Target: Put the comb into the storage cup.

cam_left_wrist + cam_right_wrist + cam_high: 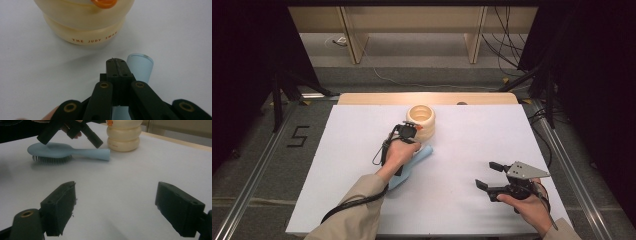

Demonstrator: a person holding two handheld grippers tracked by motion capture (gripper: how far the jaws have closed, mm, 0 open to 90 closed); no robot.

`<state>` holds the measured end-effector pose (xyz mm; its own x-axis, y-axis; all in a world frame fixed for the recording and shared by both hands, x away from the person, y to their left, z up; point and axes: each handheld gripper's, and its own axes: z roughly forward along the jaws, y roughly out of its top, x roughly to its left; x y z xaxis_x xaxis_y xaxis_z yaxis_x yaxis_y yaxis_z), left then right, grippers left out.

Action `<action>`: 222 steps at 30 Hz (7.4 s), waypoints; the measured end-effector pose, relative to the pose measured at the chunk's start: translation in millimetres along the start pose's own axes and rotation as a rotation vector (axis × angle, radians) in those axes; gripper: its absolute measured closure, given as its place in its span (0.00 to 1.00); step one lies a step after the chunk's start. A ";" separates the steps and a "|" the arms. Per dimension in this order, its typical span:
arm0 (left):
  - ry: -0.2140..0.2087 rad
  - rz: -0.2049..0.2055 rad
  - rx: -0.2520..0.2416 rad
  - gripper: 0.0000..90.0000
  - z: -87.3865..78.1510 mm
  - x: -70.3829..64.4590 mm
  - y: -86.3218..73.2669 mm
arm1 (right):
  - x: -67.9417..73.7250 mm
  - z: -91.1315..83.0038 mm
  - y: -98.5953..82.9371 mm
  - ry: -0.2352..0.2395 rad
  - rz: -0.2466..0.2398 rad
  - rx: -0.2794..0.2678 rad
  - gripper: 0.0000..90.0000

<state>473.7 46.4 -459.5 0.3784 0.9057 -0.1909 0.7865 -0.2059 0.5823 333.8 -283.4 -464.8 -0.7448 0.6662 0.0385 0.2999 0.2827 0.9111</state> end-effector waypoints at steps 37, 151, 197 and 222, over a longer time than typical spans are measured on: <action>-0.112 0.213 0.243 1.00 -8.7 -52.5 -37.8 | 0.2 -0.1 -0.1 -0.001 -0.002 0.008 0.19; -0.037 0.357 0.148 0.21 -91.9 26.8 -112.3 | 2.9 -3.6 0.8 -0.005 0.004 -0.011 0.18; -0.029 0.379 0.340 0.66 -72.0 17.4 -102.1 | 2.7 -2.6 0.1 -0.002 0.000 0.001 0.18; -0.051 0.322 0.321 0.77 -73.7 15.4 -104.9 | 2.2 -2.5 -0.5 -0.002 0.001 0.006 0.18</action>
<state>361.1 109.3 -465.3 0.6454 0.7593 -0.0836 0.7334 -0.5854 0.3456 330.5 -283.9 -464.1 -0.7432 0.6679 0.0390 0.3045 0.2858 0.9086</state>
